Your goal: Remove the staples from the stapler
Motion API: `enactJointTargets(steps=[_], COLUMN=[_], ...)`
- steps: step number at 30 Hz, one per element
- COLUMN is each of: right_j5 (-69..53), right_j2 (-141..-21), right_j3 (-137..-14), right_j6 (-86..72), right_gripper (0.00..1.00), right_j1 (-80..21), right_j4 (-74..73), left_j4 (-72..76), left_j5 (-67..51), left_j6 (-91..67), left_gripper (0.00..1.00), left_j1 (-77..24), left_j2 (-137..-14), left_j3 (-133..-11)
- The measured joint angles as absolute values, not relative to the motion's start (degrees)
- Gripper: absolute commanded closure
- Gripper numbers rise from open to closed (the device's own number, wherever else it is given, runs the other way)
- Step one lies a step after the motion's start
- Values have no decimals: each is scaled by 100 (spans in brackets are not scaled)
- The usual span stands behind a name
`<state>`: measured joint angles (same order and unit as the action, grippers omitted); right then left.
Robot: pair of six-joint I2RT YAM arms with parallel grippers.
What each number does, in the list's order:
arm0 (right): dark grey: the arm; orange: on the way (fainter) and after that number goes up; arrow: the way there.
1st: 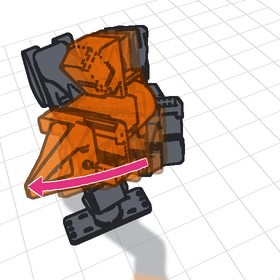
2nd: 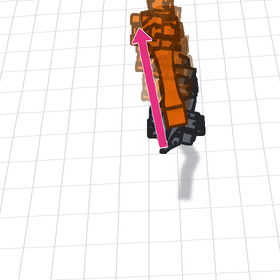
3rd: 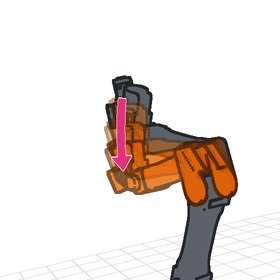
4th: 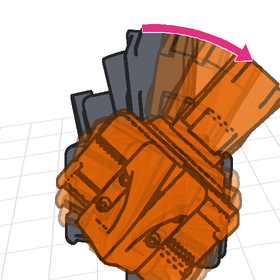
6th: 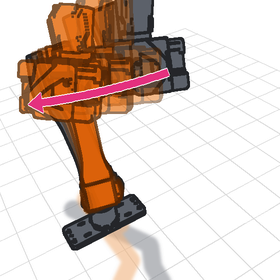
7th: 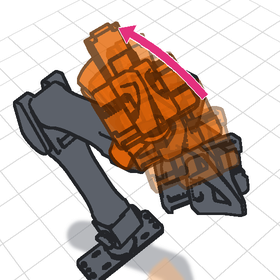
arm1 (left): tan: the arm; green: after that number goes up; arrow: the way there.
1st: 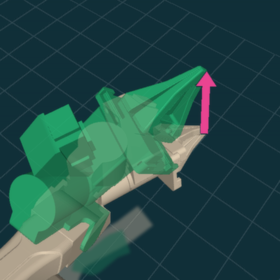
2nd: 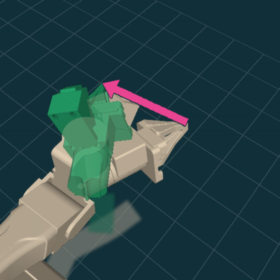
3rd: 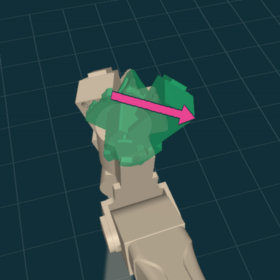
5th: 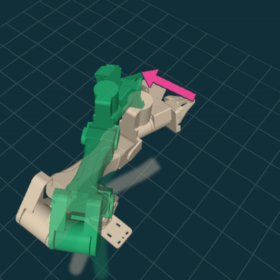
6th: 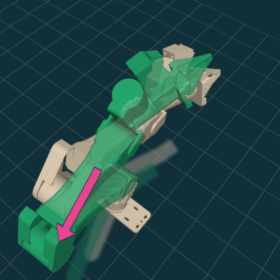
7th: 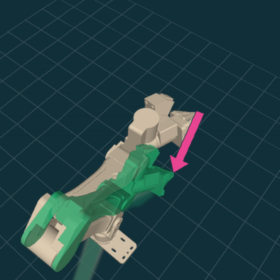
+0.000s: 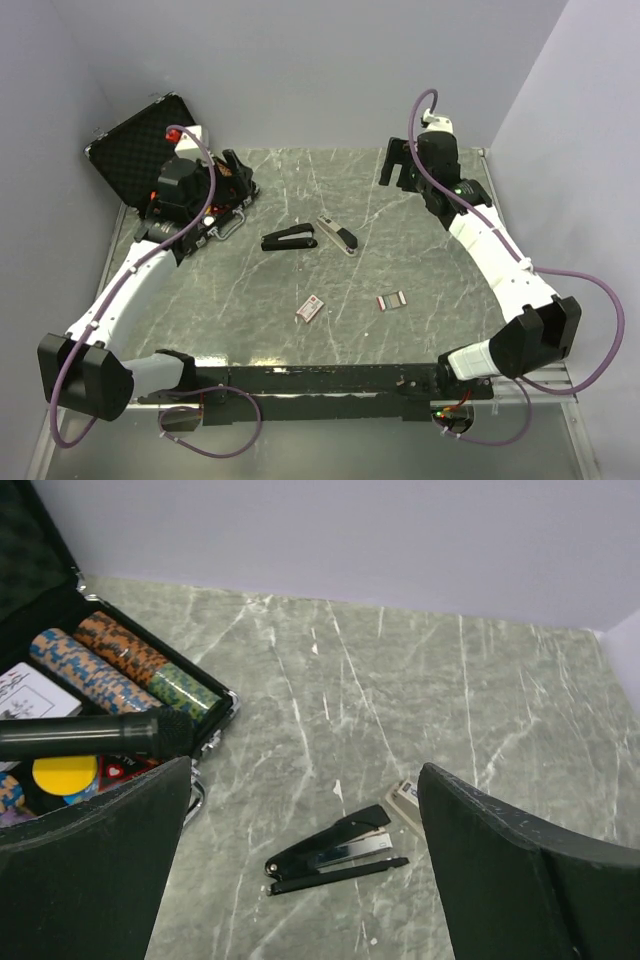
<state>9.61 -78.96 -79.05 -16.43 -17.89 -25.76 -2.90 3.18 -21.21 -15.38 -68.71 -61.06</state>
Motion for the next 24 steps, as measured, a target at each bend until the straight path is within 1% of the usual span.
enactJointTargets(steps=[5, 13, 24], right_j5=[1068, 696, 268], right_j2=[-8016, -8016, -8359], right_j3=[-8071, -8068, -8060], right_j6=[-1621, -1500, -1297], right_gripper=[0, 0, 0], right_j1=[-1804, -1804, -1946], right_j4=[-2840, -2882, -2989], left_j4=[-301, -416, -528], left_j5=[54, -338, -921], left_j6=[-2010, -1761, -1380], left_gripper=[1, 1, 1], left_j1=[-1568, -1658, -1820], left_j2=[-6954, -7201, -8145], left_j3=[-6128, -6156, -6466])
